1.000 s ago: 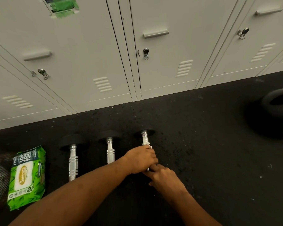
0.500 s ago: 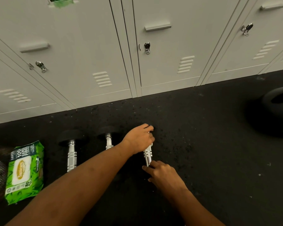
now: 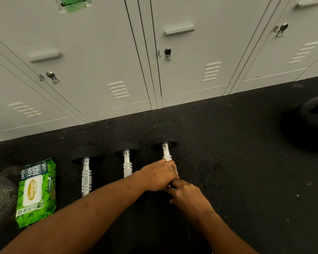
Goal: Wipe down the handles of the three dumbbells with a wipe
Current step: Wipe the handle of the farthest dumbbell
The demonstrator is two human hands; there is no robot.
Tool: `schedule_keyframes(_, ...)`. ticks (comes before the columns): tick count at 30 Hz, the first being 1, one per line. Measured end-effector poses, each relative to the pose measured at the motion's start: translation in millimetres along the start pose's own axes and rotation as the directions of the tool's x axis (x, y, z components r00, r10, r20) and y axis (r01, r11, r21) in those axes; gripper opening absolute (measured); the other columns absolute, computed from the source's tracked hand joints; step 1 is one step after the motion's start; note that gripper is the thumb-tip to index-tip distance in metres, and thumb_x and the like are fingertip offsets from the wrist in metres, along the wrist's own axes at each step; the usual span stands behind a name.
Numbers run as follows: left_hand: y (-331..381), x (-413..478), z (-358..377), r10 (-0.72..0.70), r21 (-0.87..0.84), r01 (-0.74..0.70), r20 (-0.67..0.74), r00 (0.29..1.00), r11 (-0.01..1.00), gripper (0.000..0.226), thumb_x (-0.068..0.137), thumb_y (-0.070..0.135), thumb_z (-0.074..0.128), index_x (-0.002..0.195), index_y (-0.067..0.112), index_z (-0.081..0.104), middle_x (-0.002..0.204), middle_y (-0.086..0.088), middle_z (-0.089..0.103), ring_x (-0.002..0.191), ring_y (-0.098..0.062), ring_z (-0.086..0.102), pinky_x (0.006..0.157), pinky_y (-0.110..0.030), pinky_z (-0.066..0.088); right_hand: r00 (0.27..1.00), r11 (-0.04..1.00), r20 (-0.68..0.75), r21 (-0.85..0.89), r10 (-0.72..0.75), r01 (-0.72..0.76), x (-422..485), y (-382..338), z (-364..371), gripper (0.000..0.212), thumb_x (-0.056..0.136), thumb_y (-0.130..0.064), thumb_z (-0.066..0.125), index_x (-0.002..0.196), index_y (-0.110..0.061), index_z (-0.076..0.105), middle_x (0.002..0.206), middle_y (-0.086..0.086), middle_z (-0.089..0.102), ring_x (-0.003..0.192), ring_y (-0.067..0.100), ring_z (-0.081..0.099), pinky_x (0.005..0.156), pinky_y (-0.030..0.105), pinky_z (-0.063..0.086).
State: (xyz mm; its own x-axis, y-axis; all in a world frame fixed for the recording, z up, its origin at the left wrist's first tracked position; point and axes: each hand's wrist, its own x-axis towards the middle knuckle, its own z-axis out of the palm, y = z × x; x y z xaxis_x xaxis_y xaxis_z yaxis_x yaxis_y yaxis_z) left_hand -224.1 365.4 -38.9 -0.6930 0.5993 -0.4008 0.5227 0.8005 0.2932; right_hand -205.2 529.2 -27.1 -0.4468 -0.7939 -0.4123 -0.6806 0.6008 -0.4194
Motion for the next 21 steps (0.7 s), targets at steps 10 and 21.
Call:
schedule_keyframes(10,-25,13,-10,-0.099,0.394,0.180,-0.218,0.971,0.901,0.033,0.092,0.020,0.053,0.125,0.023,0.060,0.128,0.006,0.061,0.123,-0.024,0.040,0.092,-0.038,0.036,0.999,0.999,0.007,-0.036,0.035,-0.034,0,-1,0,0.056,0.098,-0.023,0.053,0.149,-0.024,0.029,0.144,0.007,0.038,0.123,0.023,0.043,0.092,0.037,0.048)
schedule_keyframes(21,17,7,29,-0.876,-0.848,0.326,-0.281,0.392,0.418,0.012,0.094,0.028,0.055,0.096,0.025,0.067,0.108,0.012,0.063,0.096,-0.003,0.061,0.074,-0.011,0.044,0.999,0.999,0.004,-0.022,0.034,-0.034,1,0,2,0.056,0.097,-0.021,0.054,0.148,-0.023,0.030,0.142,0.007,0.040,0.124,0.023,0.041,0.094,0.038,0.047)
